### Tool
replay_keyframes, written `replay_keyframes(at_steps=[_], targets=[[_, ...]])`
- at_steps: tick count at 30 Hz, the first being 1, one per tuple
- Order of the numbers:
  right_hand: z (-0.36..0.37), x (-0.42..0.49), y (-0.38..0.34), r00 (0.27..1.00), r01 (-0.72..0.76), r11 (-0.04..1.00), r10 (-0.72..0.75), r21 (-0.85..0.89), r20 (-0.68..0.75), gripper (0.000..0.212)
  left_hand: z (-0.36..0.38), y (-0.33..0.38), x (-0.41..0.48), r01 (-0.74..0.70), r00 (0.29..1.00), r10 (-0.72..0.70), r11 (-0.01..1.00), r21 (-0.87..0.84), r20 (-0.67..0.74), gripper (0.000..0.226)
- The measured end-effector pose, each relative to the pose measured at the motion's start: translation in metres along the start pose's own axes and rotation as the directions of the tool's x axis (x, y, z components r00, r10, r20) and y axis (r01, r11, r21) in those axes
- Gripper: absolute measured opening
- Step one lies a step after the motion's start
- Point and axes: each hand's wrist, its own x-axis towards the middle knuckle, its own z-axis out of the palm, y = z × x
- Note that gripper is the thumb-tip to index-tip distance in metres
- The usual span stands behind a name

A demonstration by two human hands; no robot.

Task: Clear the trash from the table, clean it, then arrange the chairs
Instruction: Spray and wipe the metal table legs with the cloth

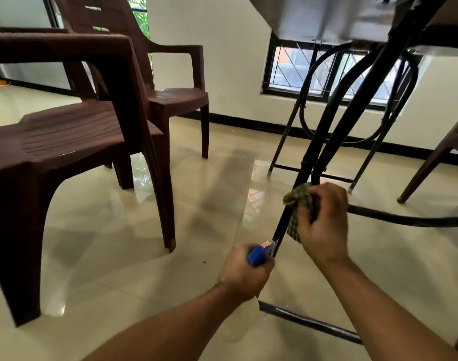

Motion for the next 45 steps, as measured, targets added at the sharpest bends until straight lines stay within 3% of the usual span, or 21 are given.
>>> replay_keyframes(at_steps=[2,4,8,10,13,14,15,17,19,20,22,24,25,27,30,31,34,35,37,41,45], targets=[[0.016,0.002,0.004,0.974,0.183,0.966,-0.153,-0.180,0.170,0.032,0.001,-0.006,0.004,0.034,0.999,-0.035,0.997,0.066,0.020,0.029],[0.035,-0.012,0.011,0.905,0.309,0.888,-0.164,-0.341,0.394,0.034,0.002,-0.015,0.006,0.070,0.997,-0.072,0.993,0.091,0.014,0.027],[0.054,-0.085,0.026,0.512,0.516,0.843,-0.159,-0.154,0.844,0.031,-0.001,-0.044,-0.005,0.216,0.967,-0.233,0.964,0.153,0.105,0.021],[0.051,-0.100,0.034,0.424,0.555,0.828,-0.201,-0.078,0.883,0.031,-0.006,-0.061,-0.012,0.280,0.940,-0.306,0.944,0.172,0.150,0.020],[0.050,-0.091,0.041,0.607,0.434,0.870,-0.093,-0.232,0.790,0.062,-0.017,-0.079,-0.021,0.359,0.922,-0.370,0.928,0.101,0.118,0.025],[0.049,-0.091,0.041,0.627,0.410,0.874,-0.062,-0.261,0.776,0.070,-0.020,-0.083,-0.022,0.364,0.923,-0.372,0.928,0.081,0.102,0.025],[0.048,-0.096,0.039,0.587,0.434,0.868,-0.069,-0.242,0.807,0.074,-0.024,-0.085,-0.023,0.357,0.929,-0.363,0.931,0.074,0.080,0.026],[0.050,-0.126,0.039,0.398,0.491,0.867,-0.133,-0.088,0.908,0.064,-0.027,-0.088,-0.028,0.318,0.945,-0.323,0.944,0.092,0.047,0.027],[0.046,-0.152,0.040,0.258,0.397,0.918,-0.099,-0.011,0.961,0.050,-0.029,-0.088,-0.031,0.287,0.956,-0.291,0.952,0.107,0.023,0.029],[0.044,-0.151,0.042,0.288,0.338,0.941,-0.092,-0.012,0.953,0.054,-0.029,-0.086,-0.027,0.266,0.963,-0.269,0.958,0.106,0.016,0.029],[0.048,-0.147,0.040,0.475,0.330,0.938,-0.065,-0.109,0.878,0.051,-0.028,-0.088,-0.026,0.248,0.968,-0.250,0.962,0.112,0.004,0.030],[0.054,-0.130,0.037,0.638,0.331,0.914,-0.033,-0.236,0.769,0.071,-0.028,-0.086,-0.024,0.230,0.973,-0.231,0.965,0.123,-0.008,0.029],[0.058,-0.129,0.040,0.676,0.329,0.910,-0.041,-0.252,0.736,0.078,-0.026,-0.087,-0.023,0.229,0.973,-0.229,0.965,0.130,-0.013,0.028],[0.066,-0.153,0.047,0.590,0.366,0.915,-0.088,-0.169,0.803,0.073,-0.019,-0.087,-0.022,0.238,0.971,-0.237,0.966,0.095,-0.026,0.024],[0.071,-0.203,0.055,0.278,0.425,0.905,-0.145,0.013,0.950,0.055,-0.008,-0.089,-0.022,0.216,0.976,-0.215,0.974,0.069,-0.023,0.026],[0.073,-0.208,0.055,0.285,0.448,0.894,-0.156,0.013,0.946,0.057,-0.006,-0.090,-0.022,0.205,0.979,-0.205,0.976,0.078,-0.018,0.027],[0.085,-0.180,0.052,0.604,0.402,0.889,-0.077,-0.220,0.794,0.065,-0.002,-0.096,-0.017,0.201,0.980,-0.200,0.974,0.100,-0.021,0.028],[0.087,-0.171,0.049,0.663,0.385,0.874,-0.040,-0.295,0.747,0.071,-0.001,-0.096,-0.017,0.214,0.977,-0.213,0.971,0.106,-0.025,0.029],[0.087,-0.174,0.042,0.645,0.447,0.840,-0.065,-0.307,0.761,0.071,0.000,-0.098,-0.018,0.226,0.974,-0.224,0.967,0.114,-0.030,0.028],[0.089,-0.249,0.040,0.347,0.399,0.916,-0.115,-0.035,0.931,0.051,-0.002,-0.104,-0.020,0.226,0.974,-0.223,0.968,0.108,-0.035,0.021],[0.110,-0.234,0.041,0.525,0.346,0.928,-0.072,-0.135,0.848,0.050,-0.010,-0.108,-0.017,0.194,0.980,-0.190,0.978,0.079,-0.054,0.021]])
